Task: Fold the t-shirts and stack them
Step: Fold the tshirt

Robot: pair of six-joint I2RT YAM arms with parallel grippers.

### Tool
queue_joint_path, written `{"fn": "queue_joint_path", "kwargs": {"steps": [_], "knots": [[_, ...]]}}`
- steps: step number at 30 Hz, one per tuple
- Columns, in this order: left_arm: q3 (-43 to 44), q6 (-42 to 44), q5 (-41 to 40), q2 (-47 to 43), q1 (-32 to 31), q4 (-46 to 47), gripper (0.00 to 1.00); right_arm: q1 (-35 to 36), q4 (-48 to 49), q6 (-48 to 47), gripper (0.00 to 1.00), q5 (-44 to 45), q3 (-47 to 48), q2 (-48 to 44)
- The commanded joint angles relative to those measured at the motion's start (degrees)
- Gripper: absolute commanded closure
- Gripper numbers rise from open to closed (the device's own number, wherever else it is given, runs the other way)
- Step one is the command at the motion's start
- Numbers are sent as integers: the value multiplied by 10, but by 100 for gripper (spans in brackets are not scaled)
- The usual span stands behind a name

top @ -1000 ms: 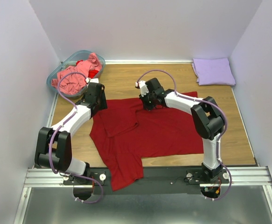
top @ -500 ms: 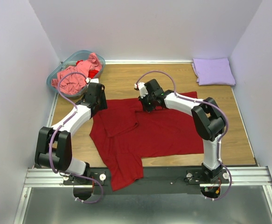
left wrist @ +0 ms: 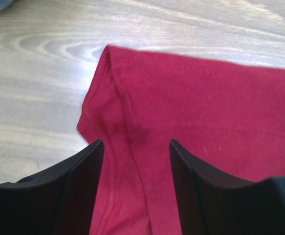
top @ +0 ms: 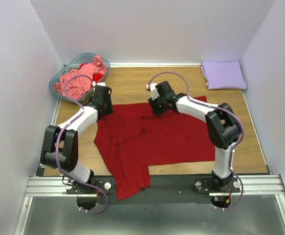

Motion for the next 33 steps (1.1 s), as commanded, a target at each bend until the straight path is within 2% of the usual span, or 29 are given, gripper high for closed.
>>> {"fn": "queue_joint_path", "kwargs": {"steps": [1,6,12,22,28,33], "knots": [[44,-4,-3,45,2,-4,41,-63,-8,37,57,51,-12,-52],[90,-6,-1,122,7,-15,49,-183,-5,103,56,47,-25,-55],[146,-7,3,205,13,-37,54,-281,15,173,56,43,-49,-39],[216,-5,14,284,28,-60,55,-378,54,251,57,33,-72,18],[316,1,29,364,34,-95,56,-410,61,267,57,-1,-31,70],[437,2,31,427,37,-135,56,-411,58,250,56,1,29,103]]}}
